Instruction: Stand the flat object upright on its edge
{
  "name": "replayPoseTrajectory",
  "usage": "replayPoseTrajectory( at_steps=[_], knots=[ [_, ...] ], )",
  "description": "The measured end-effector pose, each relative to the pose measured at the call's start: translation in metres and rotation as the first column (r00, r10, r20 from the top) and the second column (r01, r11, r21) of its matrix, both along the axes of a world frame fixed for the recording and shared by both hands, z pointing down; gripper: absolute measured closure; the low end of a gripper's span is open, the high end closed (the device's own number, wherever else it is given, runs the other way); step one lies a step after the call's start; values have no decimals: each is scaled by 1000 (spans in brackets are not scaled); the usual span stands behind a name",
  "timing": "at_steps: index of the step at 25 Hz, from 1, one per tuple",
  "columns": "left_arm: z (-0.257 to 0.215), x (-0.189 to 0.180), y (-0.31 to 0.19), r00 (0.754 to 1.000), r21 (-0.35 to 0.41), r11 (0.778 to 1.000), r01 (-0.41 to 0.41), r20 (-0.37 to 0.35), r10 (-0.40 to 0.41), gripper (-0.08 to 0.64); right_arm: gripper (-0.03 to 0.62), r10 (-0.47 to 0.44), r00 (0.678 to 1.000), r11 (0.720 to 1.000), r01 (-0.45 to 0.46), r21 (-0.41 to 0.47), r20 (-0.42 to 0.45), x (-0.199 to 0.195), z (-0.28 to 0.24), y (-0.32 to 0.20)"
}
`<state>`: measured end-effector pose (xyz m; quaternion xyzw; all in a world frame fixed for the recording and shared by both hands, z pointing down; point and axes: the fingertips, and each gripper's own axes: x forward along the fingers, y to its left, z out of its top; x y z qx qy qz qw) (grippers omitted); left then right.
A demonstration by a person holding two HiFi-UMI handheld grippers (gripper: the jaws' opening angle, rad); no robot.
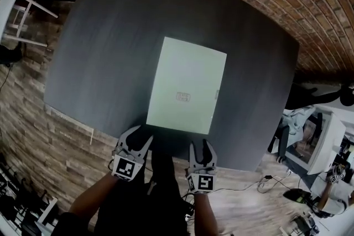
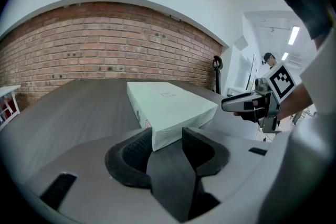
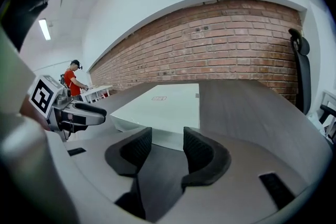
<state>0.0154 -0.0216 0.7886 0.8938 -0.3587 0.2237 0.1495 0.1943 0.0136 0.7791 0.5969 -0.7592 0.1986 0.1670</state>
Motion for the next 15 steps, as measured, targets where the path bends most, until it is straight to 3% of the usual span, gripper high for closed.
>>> replayPoseTrajectory(
  at_steps=[7, 15],
  knots=[
    [17, 7, -6, 999, -29, 999, -31, 7, 31, 356, 355, 22, 1000, 999, -22, -39, -6, 12, 23, -1],
    [25, 9, -11, 999, -56, 998, -33, 0, 33, 351, 336, 8, 1000, 998, -8, -62, -1, 17, 40, -7]
  ],
)
